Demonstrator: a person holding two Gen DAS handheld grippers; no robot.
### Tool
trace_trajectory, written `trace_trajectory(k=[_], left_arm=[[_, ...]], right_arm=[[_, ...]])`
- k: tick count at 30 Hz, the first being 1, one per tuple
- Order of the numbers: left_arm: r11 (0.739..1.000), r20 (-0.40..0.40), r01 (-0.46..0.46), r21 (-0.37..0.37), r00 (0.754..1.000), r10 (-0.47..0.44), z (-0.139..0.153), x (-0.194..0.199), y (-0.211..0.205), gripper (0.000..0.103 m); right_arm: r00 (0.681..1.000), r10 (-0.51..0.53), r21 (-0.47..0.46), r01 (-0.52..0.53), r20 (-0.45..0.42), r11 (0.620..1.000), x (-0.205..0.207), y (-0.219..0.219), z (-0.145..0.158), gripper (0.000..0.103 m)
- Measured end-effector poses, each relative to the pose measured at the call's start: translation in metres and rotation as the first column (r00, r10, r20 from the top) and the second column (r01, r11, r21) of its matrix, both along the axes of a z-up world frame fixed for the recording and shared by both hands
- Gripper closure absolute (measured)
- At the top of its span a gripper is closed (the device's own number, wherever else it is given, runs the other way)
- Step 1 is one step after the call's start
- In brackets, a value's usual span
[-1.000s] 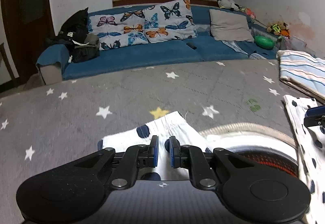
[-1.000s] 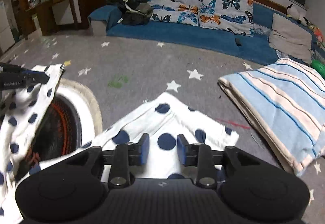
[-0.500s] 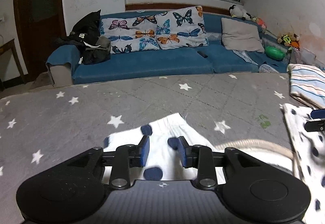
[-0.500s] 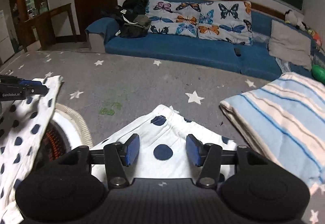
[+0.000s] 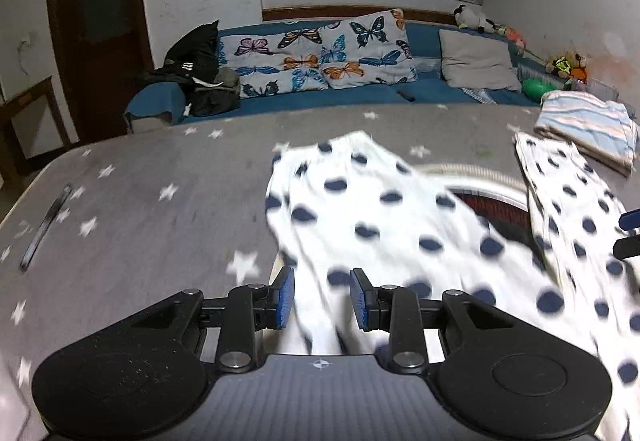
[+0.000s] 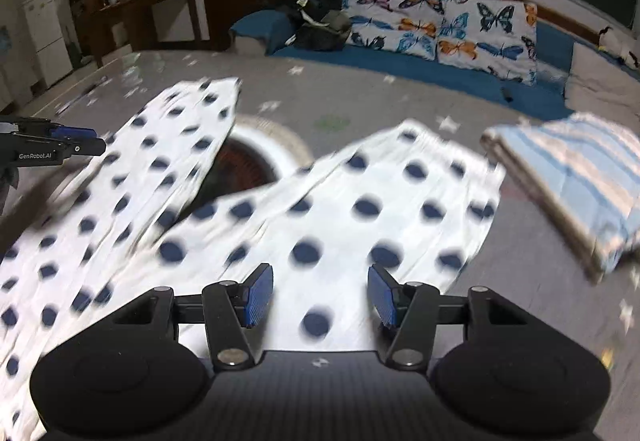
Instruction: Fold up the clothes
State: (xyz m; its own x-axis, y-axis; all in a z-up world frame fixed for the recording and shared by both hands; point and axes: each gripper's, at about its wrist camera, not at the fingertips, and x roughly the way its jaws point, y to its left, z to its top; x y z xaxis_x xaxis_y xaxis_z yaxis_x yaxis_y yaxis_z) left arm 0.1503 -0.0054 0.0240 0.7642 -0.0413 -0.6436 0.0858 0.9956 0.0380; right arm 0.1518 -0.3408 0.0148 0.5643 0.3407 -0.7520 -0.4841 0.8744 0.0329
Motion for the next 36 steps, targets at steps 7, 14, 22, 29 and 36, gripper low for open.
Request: trace_trajectory(k=[7,14,22,29,36], left_arm=[[0.999,-0.017,-0.034,-0.019,0.999,0.033,-0.013,-0.017,0.001,0.087],[0.996,0.009,-0.076,0.052,0.997,0.075,-0.015,-0.024,0.001,0.102],[0.983,0.031,-0.145,0.111,0.989,0.143,-0.015,-0.039,0.021,0.103],[0.99,0.043,-0.126,0.063,0.991,0.123,-0.002,-0.054,0.02,0.099],[0.998,0.013,0.056,-0.041,0.998,-0.055,0.006,-0.094,-0.018,0.099]], right_arm=[[0.999,-0.045,0.038,0.044,0.013,0.998,-0.026,-0.006,-0.009,0.049],[0.994,-0.095,0.011,0.094,0.051,0.996,-0.042,-0.015,-0.011,0.05],[0.984,-0.162,0.006,0.162,0.071,0.987,-0.058,-0.03,-0.011,0.051],[0.978,-0.18,0.041,0.177,0.107,0.983,-0.071,-0.031,0.003,0.051],[0.995,-0.052,0.089,0.044,0.088,0.995,-0.1,-0.006,0.011,0.05]])
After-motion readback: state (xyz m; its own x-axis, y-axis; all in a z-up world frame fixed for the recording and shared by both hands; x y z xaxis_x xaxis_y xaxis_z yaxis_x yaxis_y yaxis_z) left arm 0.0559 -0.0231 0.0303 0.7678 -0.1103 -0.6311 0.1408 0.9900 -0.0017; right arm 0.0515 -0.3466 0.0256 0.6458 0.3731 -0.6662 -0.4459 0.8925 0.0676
